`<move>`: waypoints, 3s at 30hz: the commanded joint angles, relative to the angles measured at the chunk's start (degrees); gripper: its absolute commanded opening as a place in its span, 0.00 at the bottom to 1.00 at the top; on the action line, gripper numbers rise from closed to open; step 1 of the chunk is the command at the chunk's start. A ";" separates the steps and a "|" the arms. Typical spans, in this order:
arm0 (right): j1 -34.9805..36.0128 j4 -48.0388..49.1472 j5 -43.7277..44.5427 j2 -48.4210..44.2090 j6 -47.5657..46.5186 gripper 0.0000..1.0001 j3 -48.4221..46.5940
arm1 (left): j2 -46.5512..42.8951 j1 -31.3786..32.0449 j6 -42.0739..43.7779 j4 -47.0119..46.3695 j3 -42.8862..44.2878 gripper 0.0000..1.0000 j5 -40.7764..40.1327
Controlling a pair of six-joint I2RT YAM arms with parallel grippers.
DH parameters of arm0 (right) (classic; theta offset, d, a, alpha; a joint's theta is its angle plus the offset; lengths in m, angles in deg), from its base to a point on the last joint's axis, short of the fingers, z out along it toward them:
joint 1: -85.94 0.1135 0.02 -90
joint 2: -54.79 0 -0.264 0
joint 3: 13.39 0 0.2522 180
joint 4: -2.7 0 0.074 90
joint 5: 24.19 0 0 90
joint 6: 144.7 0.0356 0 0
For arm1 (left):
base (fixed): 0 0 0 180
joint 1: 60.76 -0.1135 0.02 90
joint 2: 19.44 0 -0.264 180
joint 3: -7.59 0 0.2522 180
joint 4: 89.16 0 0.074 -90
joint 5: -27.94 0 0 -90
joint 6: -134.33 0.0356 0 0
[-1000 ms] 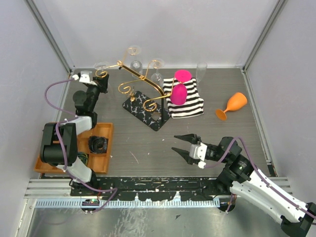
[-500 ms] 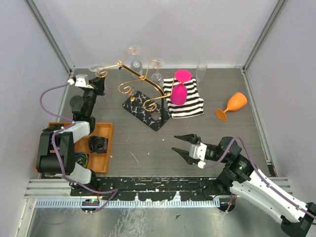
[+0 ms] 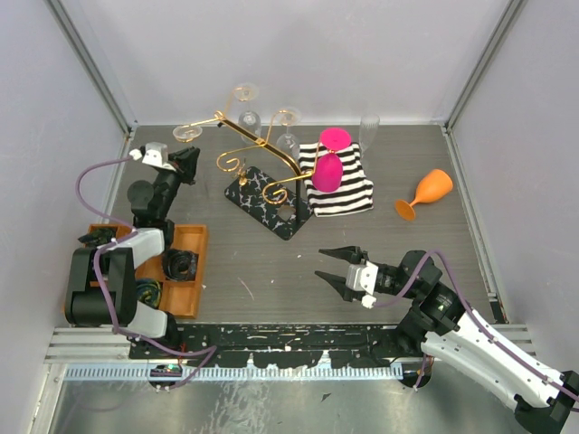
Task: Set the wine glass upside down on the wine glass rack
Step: Turn the wine glass upside down at the wine rack, then pick up the wine glass at the center of the board.
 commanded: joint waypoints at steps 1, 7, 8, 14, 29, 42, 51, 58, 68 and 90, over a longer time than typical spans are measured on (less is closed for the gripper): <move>0.17 1.50 0.86 -0.04 0.05 0.54 -0.61 | 0.19 -0.20 1.00 -0.51 1.91 0.03 4.49; 0.17 1.56 2.06 -0.30 0.10 0.55 -0.73 | 2.11 -0.19 1.23 0.87 2.98 0.32 4.17; 0.14 1.64 2.16 -0.34 0.15 0.55 -0.61 | 2.30 -0.20 1.31 0.88 2.99 0.37 4.01; 0.13 1.61 1.93 -0.09 0.31 0.55 -0.64 | 2.56 -0.20 1.60 0.85 3.01 0.51 3.64; 0.15 6.95 5.83 1.07 6.98 0.55 -0.15 | -14.45 -0.11 3.01 20.79 -1.80 0.60 -8.29; 0.13 24.40 35.57 1.68 40.44 0.61 11.71 | -37.55 0.14 -13.97 52.75 -3.50 0.70 -16.38; 0.09 5.58 62.30 7.57 60.84 0.61 5.35 | -46.80 0.19 -11.29 73.48 0.62 0.84 -15.60; -3.35 -11.65 64.50 24.15 62.76 0.64 -10.85 | -47.74 0.24 -8.58 84.62 6.13 0.87 -12.16; -28.37 -11.74 44.10 28.40 64.66 0.65 -14.97 | -51.73 0.18 -6.28 94.69 7.04 0.92 -15.58; -35.82 8.42 33.53 60.80 56.84 0.72 -31.61 | -45.89 0.25 -6.24 102.28 9.48 0.92 -9.41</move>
